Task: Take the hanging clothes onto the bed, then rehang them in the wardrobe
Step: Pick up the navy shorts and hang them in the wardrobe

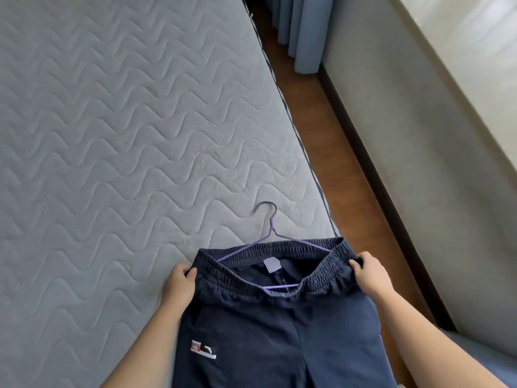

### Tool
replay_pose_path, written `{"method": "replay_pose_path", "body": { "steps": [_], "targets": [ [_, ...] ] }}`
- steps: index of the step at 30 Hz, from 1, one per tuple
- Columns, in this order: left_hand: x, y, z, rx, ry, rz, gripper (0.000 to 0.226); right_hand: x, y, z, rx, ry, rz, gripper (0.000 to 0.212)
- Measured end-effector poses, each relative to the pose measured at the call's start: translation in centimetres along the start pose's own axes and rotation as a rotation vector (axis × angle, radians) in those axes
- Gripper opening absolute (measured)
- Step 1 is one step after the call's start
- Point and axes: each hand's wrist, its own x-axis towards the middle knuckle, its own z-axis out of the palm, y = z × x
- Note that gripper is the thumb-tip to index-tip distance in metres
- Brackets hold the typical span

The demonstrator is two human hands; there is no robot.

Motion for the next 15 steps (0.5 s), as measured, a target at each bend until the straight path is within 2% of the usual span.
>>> {"method": "replay_pose_path", "body": {
  "steps": [10, 13, 15],
  "targets": [
    [-15.8, -5.3, -2.1, 0.095, -0.074, -0.078, 0.026, -14.3, 8.7, -1.8, 0.108, -0.065, 0.126, 0.023],
    [-20.8, -7.0, -2.3, 0.127, -0.069, -0.080, 0.027, -17.6, 10.9, -3.0, 0.101, -0.082, 0.105, 0.019],
    [-23.5, -7.9, -2.4, 0.101, -0.052, -0.084, 0.027, -19.1, 11.7, -4.1, 0.091, -0.089, 0.064, 0.008]
  ]
}}
